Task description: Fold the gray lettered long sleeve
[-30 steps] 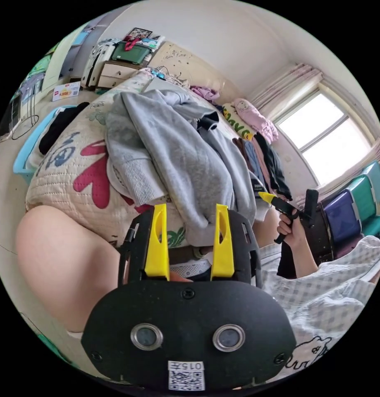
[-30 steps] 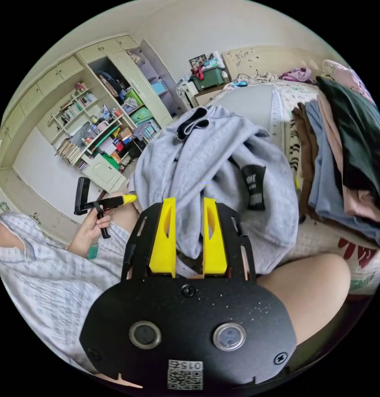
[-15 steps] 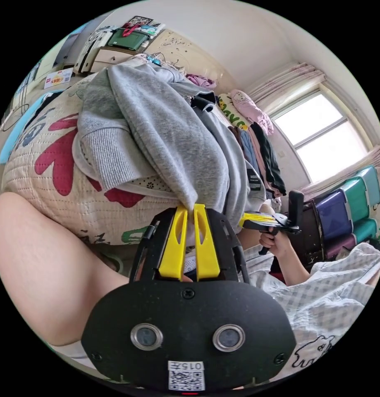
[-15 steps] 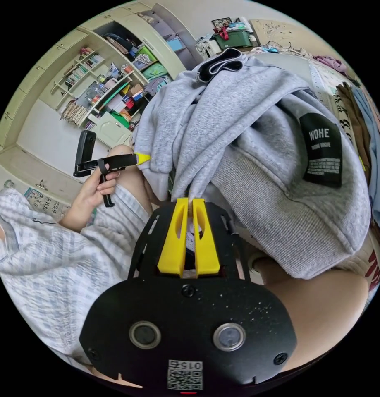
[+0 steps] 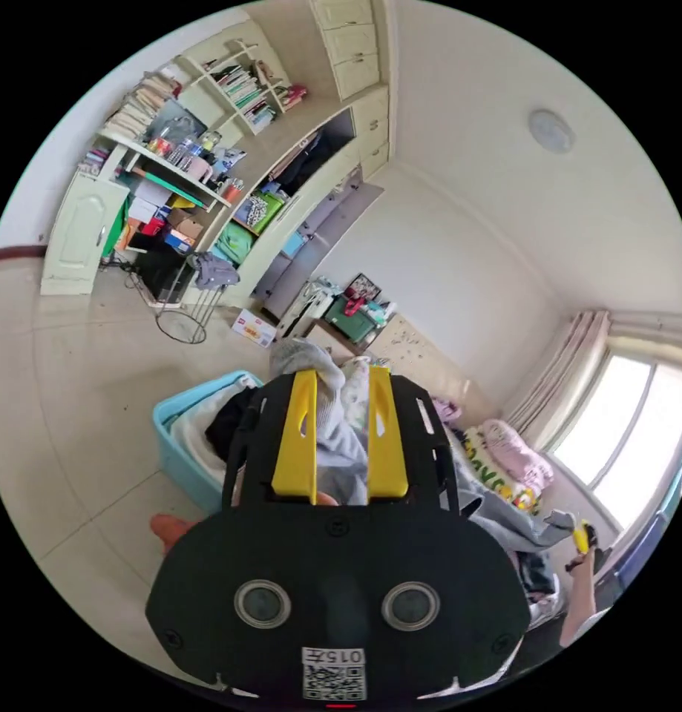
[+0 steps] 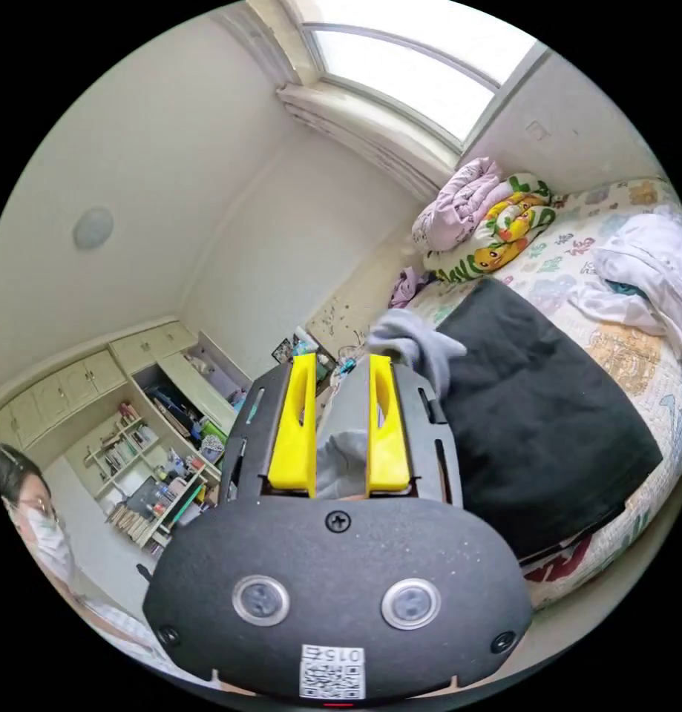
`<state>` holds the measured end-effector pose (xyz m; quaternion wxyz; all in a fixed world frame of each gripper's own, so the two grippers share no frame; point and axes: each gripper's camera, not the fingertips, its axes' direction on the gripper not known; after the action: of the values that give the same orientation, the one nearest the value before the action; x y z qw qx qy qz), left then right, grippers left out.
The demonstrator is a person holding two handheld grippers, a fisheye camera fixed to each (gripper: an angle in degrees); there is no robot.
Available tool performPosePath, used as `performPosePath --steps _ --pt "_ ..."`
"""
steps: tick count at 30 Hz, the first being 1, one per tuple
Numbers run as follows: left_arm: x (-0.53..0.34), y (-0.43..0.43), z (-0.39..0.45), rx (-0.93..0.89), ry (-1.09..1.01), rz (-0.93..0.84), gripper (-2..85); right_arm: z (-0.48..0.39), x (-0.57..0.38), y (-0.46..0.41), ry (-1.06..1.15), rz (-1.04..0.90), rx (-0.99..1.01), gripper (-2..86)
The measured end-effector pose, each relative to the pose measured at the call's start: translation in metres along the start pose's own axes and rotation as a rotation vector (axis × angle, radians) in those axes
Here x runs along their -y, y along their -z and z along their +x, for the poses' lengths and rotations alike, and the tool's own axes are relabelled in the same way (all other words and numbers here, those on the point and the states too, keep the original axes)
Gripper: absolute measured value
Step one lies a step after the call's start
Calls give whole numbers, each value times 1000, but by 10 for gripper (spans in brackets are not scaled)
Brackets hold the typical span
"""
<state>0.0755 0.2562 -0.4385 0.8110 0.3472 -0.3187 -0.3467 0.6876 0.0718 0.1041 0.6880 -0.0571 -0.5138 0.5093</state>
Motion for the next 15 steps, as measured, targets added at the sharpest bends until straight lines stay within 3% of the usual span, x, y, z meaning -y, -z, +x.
performPosePath --steps 4,9,12,15 --pt "-35 -30 35 57 -121 -106 107 -54 -39 -47 201 -99 15 90" --pt "-40 -16 95 280 -326 127 110 -159 -63 -175 631 -519 131 95" --pt "-29 -8 58 405 -149 173 100 -201 -81 -241 792 -702 238 98" --pt "-12 -21 -7 269 16 -85 140 -218 -88 -275 883 -789 254 95"
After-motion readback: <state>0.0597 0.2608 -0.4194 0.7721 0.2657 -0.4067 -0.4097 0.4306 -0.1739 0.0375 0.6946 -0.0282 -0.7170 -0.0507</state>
